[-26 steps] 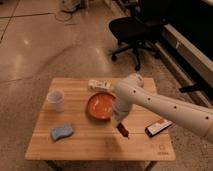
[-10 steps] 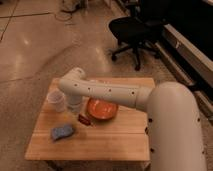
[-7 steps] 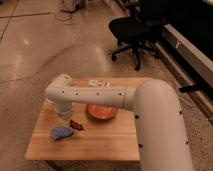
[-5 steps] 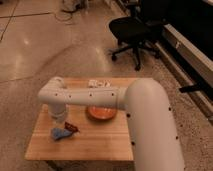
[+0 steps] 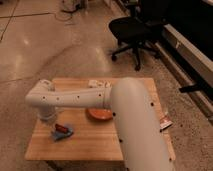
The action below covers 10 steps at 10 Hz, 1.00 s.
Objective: Place the pepper on the white sponge
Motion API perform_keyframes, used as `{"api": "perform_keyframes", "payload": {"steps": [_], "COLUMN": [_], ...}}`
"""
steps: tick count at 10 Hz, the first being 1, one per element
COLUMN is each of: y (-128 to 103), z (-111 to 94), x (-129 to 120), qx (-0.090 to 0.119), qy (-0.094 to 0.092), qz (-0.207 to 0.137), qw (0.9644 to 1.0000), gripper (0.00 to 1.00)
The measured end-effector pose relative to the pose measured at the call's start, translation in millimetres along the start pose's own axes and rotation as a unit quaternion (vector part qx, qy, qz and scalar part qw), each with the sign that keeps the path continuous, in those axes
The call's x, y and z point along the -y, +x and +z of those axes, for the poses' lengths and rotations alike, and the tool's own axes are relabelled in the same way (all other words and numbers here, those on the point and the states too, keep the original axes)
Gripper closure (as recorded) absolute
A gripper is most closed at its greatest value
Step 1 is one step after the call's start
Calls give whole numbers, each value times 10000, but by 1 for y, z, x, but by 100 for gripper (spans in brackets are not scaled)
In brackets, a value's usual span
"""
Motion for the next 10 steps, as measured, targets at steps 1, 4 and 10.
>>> {"api": "perform_keyframes", "payload": {"steps": [1, 4, 10], "y": [2, -2, -33], "z": [0, -1, 10], "x": [-5, -23, -26], "qx": [3, 46, 248], "qy": [-59, -219, -79], "qz": [11, 112, 280], "qw": [10000, 9997, 9993], "gripper": [82, 52, 25]}}
